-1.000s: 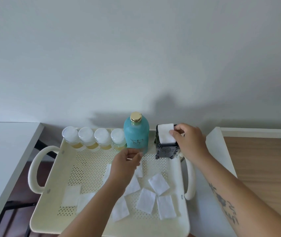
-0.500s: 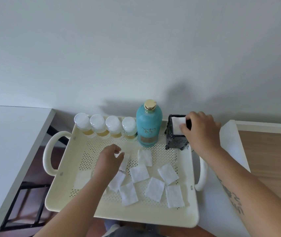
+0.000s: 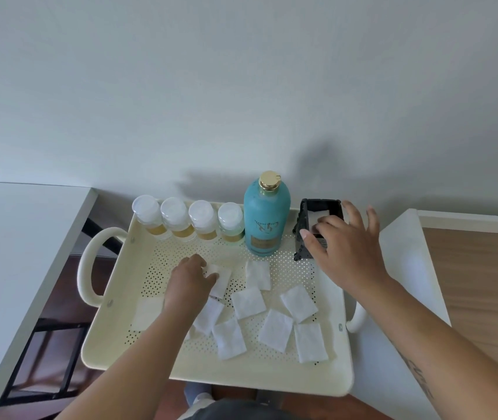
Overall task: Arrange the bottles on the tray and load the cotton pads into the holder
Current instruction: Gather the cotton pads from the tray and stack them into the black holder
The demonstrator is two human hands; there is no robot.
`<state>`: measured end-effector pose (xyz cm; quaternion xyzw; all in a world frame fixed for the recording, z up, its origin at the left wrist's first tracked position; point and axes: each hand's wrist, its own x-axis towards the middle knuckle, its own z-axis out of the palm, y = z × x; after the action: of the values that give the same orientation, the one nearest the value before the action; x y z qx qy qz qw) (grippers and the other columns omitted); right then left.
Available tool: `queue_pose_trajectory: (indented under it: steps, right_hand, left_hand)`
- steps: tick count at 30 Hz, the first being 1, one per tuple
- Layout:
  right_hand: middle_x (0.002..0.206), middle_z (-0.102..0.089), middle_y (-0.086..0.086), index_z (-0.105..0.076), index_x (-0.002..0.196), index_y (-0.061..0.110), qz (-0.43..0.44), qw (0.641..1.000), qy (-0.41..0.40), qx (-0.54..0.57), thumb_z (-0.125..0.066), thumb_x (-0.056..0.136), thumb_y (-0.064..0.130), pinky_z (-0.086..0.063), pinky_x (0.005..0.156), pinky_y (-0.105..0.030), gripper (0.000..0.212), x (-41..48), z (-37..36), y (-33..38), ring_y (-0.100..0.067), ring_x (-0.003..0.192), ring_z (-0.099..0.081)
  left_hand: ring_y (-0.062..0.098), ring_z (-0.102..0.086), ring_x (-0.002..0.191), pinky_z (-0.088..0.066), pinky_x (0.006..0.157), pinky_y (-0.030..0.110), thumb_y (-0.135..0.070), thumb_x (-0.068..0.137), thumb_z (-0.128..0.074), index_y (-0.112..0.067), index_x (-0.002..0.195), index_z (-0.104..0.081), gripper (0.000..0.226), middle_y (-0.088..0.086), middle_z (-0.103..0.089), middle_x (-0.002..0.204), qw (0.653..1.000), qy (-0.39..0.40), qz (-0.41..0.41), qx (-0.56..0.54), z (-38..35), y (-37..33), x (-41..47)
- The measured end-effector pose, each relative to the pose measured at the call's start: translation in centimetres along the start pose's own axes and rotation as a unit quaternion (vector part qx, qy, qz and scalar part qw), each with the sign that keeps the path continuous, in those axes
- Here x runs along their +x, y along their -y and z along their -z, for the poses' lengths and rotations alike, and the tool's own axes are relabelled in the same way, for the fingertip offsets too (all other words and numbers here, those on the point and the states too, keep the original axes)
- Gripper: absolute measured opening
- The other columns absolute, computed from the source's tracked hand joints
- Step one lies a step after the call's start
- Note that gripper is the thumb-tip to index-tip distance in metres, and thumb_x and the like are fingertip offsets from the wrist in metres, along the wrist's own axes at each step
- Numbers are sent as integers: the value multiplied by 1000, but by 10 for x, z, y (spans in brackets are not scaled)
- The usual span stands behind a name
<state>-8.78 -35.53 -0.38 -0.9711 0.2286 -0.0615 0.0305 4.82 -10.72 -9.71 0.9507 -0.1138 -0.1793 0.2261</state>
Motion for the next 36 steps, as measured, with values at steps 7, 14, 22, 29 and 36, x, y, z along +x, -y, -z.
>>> queue_pose_trajectory:
  steps: [7,14,22,29,36]
  right_hand:
    - [96,-71,9,-68,76,24,-21,999,35,-9,-12,92,65,0,114,-55,71,6,-4,0,-27,135,-35]
    - [93,-71,5,-68,81,20,-20,1000,-5,15,-25,95,59,-7,113,-55,60,2,-3,-1,-28,130,-43]
    - [85,-65,5,-66,87,18,31,963,-224,145,-58,88,25,-38,75,-37,11,-21,12,13,-25,87,-54]
    - [93,-64,14,-55,120,32,-107,885,92,444,-63,84,51,-52,70,-27,41,-34,16,34,-7,82,-61]
    - [77,-71,4,-69,87,25,-184,792,113,570,-66,87,34,-41,50,-11,9,-25,18,25,4,57,-57]
  left_hand:
    - [8,-53,68,-37,50,25,-24,85,-68,-23,90,-57,12,-3,-60,86,996,48,53,-47,1,-7,7]
    - [17,-56,76,-45,59,27,-21,85,-64,-19,85,-57,8,-3,-61,88,992,22,-3,-124,9,-21,-3]
    - [5,-58,63,-50,56,16,-26,84,-74,-22,88,-65,11,-2,-69,78,933,98,-31,-345,34,-65,-25]
    - [27,-63,87,-52,84,41,-25,74,-78,1,101,-63,41,19,-70,95,826,223,-25,-516,40,-97,-37]
    - [16,-63,73,-53,67,24,-25,73,-78,-5,96,-63,34,10,-69,85,801,282,-43,-527,36,-116,-37]
